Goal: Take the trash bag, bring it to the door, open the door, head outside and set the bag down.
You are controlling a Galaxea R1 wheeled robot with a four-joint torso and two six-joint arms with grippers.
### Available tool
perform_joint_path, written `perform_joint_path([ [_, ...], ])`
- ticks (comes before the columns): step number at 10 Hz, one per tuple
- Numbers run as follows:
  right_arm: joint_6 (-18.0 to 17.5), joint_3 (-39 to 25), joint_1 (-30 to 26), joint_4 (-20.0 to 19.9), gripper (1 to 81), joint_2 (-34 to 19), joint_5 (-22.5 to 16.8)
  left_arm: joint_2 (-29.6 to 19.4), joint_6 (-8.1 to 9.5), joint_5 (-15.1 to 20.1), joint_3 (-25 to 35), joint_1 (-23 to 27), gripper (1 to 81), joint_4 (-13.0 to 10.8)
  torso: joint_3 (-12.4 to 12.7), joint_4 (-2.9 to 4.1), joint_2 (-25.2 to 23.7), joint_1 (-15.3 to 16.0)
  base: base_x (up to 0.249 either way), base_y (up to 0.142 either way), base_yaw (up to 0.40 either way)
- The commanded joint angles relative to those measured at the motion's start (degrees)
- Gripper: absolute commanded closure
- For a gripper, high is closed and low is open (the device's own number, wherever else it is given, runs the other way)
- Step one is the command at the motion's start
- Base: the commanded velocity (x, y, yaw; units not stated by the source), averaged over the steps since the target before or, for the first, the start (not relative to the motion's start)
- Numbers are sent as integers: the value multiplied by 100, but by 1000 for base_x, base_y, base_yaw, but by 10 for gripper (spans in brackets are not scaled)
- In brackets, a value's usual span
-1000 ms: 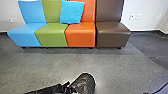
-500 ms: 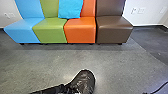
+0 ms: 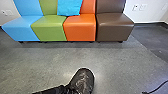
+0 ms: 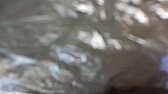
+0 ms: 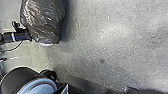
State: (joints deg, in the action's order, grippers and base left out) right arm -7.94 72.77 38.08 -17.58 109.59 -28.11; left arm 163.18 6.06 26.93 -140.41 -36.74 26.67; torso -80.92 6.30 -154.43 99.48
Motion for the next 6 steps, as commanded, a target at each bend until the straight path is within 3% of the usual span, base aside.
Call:
perform_joint_path([
  [1,3,-115,-481,-193,10,-225,-370,-49,-17,410,-48,461,10,-39,20,0,0,0,0,0,0],
  [3,3,-123,-542,-193,10,-146,-370,4,-17,296,-92,374,10,-205,-260,0,2,2,0,0,0],
  [6,-85,-115,-560,-167,10,-102,-379,-5,-17,278,-101,338,10,-277,-315,0,2,5,0,0,0],
])
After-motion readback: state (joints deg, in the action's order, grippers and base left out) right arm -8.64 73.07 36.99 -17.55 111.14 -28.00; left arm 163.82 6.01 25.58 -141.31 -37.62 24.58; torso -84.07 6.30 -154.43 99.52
